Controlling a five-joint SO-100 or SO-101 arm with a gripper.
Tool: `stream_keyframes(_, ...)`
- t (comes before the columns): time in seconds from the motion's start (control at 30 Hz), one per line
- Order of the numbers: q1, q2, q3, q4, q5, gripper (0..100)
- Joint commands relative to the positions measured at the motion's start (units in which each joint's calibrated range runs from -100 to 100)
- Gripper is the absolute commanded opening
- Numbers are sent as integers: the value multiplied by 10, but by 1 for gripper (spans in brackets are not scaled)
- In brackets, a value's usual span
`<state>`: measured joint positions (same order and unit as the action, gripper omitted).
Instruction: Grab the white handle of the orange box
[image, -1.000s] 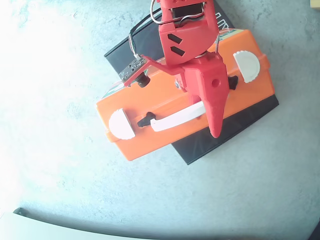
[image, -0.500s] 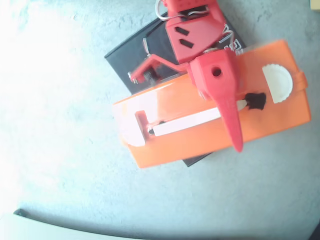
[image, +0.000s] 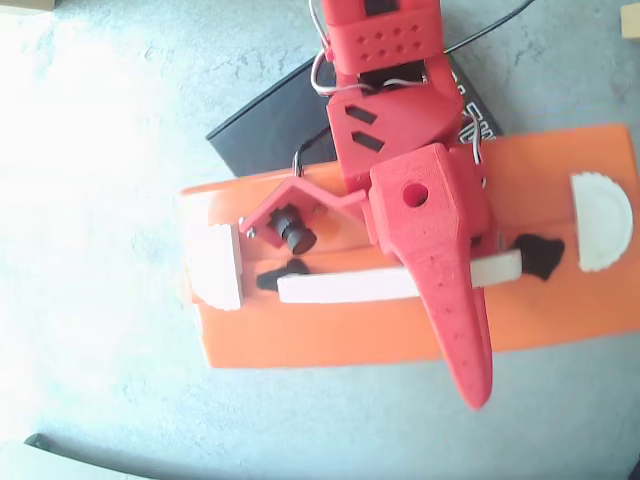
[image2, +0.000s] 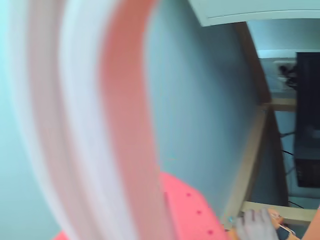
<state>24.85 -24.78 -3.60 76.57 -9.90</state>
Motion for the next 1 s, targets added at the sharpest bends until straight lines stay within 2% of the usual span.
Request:
stream_keyframes(0.0, -13, 13, 281, -34, -11, 2)
stream_keyframes(0.1, -45, -36, 411, -132, -12, 2)
stream_keyframes(0.3, -62, -139, 674, -261, -13, 2)
stream_keyframes(0.57, -61, -276, 926, -417, -13, 2)
stream_keyframes(0.7, -63, -357, 1017, -444, -13, 2)
stream_keyframes(0.97, -85, -427, 1021, -408, -12, 2)
